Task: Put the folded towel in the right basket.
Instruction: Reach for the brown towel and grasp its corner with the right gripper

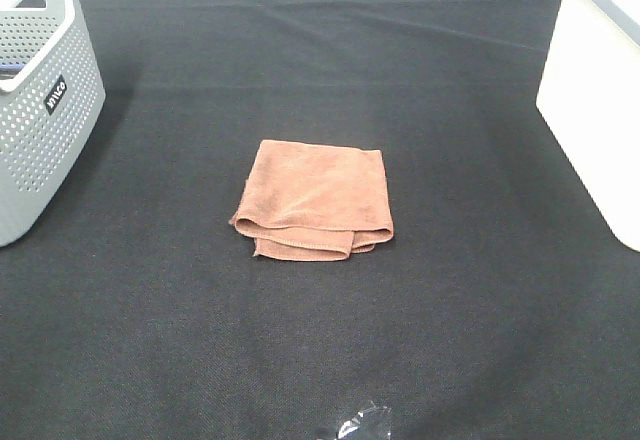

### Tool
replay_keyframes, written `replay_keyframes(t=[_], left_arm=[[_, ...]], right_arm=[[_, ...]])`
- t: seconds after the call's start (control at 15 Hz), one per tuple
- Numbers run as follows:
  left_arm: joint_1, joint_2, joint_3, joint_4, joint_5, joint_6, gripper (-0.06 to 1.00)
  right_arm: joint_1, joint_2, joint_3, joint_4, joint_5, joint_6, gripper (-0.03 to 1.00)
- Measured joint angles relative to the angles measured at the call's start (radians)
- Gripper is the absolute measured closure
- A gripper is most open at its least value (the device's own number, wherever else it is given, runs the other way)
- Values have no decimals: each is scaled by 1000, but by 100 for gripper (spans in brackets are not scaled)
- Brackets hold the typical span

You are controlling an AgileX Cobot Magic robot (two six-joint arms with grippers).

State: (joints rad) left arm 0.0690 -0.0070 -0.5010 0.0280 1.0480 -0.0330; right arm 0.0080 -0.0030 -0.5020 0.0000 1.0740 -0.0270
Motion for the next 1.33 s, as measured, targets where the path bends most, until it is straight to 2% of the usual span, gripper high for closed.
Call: replay_keyframes(t=[1.33], left_arm=[[0,0,0,-7,0,8,-5]], right_arm=[[0,0,0,0,0,0,0]])
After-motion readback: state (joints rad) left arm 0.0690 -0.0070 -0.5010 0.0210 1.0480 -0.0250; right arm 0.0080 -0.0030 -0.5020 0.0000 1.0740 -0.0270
